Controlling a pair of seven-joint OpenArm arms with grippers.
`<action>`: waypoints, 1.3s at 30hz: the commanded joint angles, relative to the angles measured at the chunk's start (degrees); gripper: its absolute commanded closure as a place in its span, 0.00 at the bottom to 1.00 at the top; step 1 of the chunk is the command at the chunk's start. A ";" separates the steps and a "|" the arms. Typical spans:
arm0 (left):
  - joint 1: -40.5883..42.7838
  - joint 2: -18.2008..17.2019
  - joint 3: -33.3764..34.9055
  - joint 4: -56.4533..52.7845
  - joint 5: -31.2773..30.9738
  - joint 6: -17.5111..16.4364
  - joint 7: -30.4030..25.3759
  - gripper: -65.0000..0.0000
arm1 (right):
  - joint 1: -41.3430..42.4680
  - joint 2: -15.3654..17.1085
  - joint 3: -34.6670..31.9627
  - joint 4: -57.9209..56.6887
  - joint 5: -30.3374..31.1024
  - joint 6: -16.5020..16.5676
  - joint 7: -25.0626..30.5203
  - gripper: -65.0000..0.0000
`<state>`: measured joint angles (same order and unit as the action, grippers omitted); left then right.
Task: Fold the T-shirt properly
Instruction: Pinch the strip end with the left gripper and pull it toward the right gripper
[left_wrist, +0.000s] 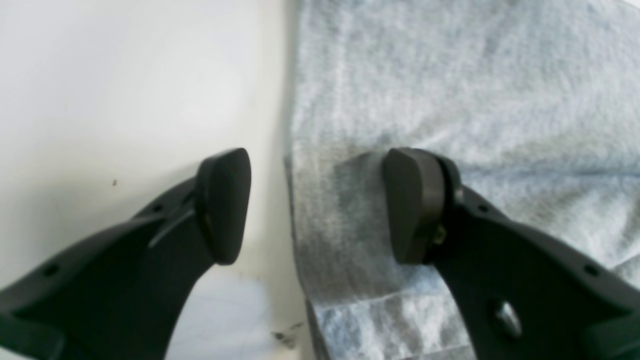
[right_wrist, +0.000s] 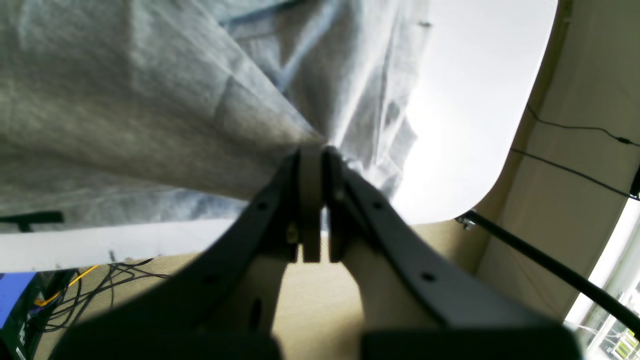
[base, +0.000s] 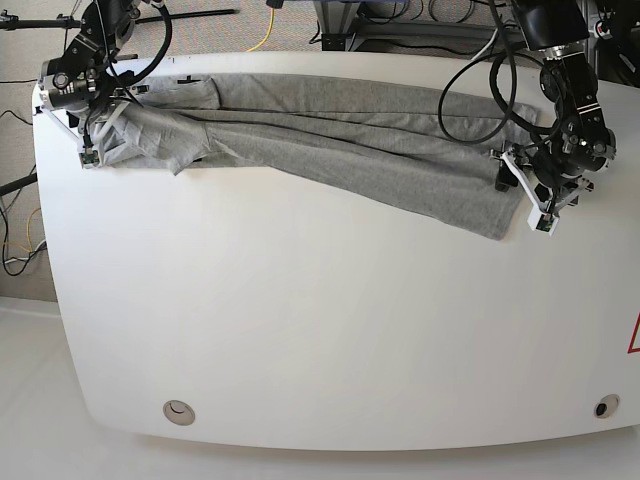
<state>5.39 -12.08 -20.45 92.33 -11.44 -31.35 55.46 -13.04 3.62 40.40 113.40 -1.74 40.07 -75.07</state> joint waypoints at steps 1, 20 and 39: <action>-0.60 -0.80 -0.17 0.90 -0.38 0.10 -1.00 0.39 | 0.42 0.21 -0.18 0.75 -0.15 -0.07 0.47 1.00; -0.86 -0.80 -0.34 3.62 -0.47 -0.25 -0.82 0.39 | 1.74 -0.41 -0.97 2.07 0.02 -0.07 0.39 0.43; 1.43 3.15 5.37 9.16 -0.38 0.10 -0.82 1.00 | 3.15 -0.67 -6.69 1.72 -0.42 -0.07 0.56 1.00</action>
<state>6.68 -8.97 -14.68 101.30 -12.14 -31.86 55.57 -9.47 2.70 34.68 114.28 -2.59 39.94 -75.24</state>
